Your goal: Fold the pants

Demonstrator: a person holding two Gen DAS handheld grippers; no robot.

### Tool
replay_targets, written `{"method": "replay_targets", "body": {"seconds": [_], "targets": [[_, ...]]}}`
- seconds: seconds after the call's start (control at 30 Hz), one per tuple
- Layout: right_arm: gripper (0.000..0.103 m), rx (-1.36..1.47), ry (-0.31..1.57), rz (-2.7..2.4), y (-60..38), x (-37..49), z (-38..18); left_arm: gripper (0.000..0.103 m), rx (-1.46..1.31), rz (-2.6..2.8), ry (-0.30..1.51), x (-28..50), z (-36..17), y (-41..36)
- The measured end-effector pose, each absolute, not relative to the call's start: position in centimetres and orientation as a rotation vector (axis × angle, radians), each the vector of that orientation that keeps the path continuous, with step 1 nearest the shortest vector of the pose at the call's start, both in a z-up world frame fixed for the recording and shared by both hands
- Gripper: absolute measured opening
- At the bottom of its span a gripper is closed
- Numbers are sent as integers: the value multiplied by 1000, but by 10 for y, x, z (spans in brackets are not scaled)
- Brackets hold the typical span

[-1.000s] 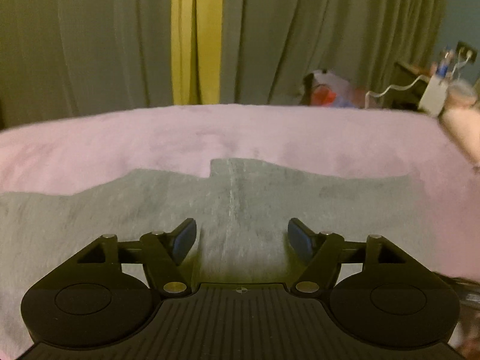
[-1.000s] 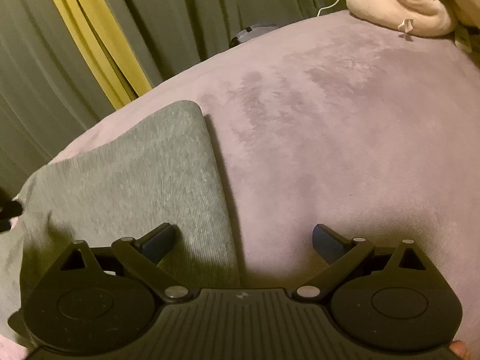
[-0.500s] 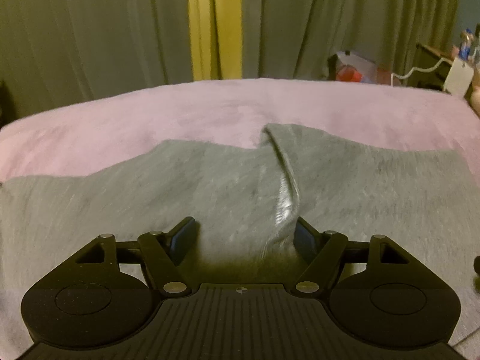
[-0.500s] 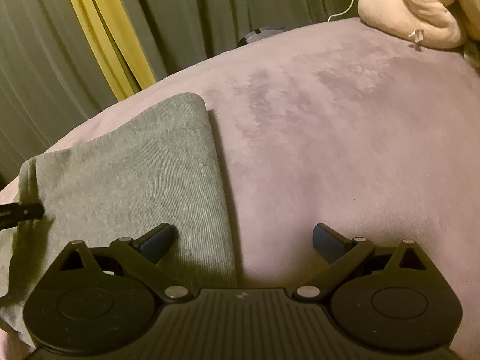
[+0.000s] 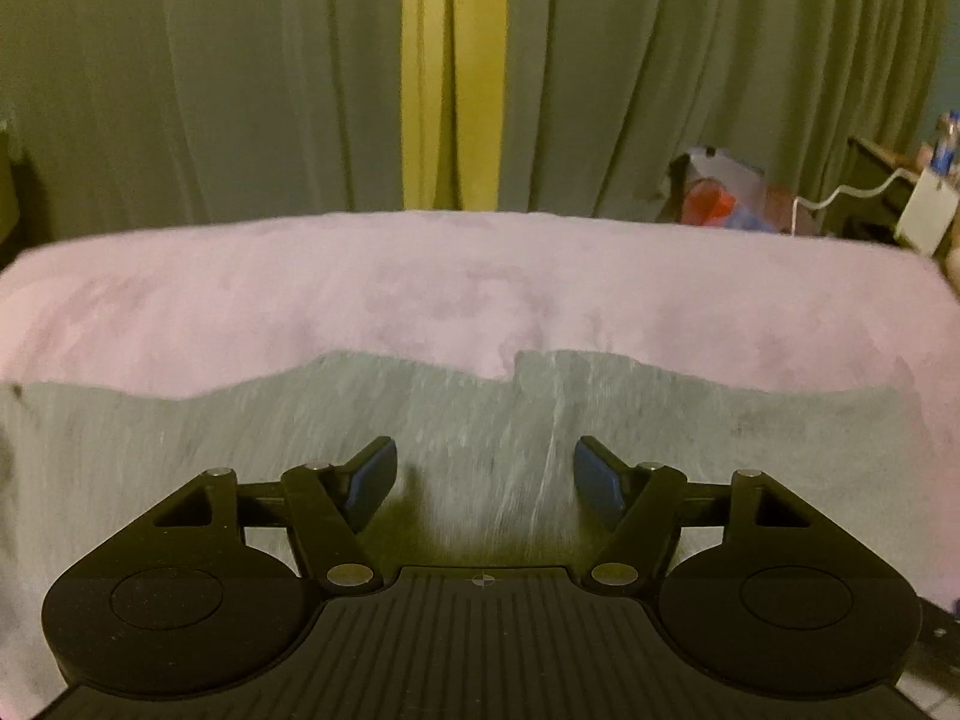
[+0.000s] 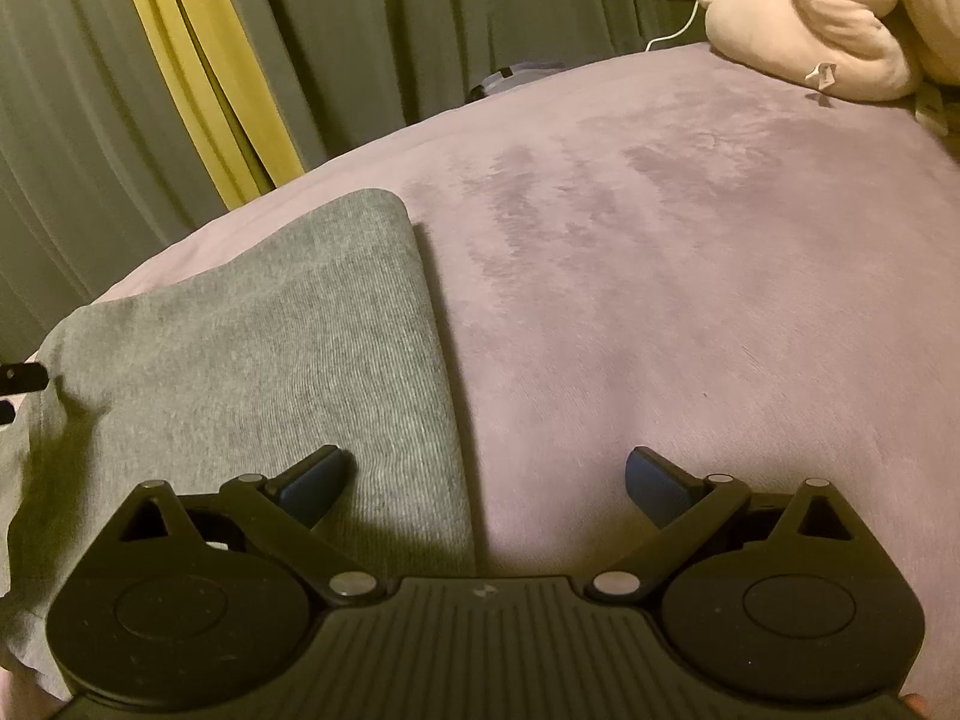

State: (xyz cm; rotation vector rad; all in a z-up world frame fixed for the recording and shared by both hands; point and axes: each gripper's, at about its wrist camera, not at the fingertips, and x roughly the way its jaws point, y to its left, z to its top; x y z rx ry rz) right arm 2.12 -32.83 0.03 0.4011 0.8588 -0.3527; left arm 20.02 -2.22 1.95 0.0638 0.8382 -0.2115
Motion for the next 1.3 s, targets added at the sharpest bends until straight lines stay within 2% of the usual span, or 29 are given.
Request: {"method": "replay_targets", "body": {"seconds": [0.1,0.2,0.3,0.43,0.53,0.6,0.67,0.7,0.73,0.8,0.9,0.93,0.97,1.17,1.3], "targets": [[99,400,856,-351,-329,21,0,73,95,-215,850,211,14,-31],[99,397,854,-349,-330,20,-1,75,7,-286,890,220,10,-24],[99,382,851,-345,-330,21,-2,63,-130,-422,981,229,0,-19],[99,364,840,-341,-329,21,-3,33,-128,-460,965,229,-5,-20],[99,358,832,-339,-328,22,-3,23,-101,-472,918,222,-1,-21],[99,357,830,-336,-328,21,-3,19,58,-440,805,202,8,-34],[99,358,830,-334,-329,21,-3,20,274,-384,639,174,11,-51],[99,358,831,-333,-329,21,-3,28,339,-363,593,165,11,-58],[99,358,831,-333,-329,21,-3,40,387,-337,582,162,8,-62],[99,358,828,-333,-329,21,-3,41,491,-237,609,165,0,-66],[99,356,827,-335,-328,20,-3,48,392,-272,641,162,10,-47],[99,356,827,-335,-328,21,-3,54,346,-291,649,157,15,-40],[99,356,827,-336,-328,21,-3,56,330,-304,653,152,17,-35],[99,347,823,-344,-325,21,-3,62,456,-322,752,135,-21,-31],[99,353,836,-345,-327,21,-1,61,368,-308,735,135,-14,-24]]}}
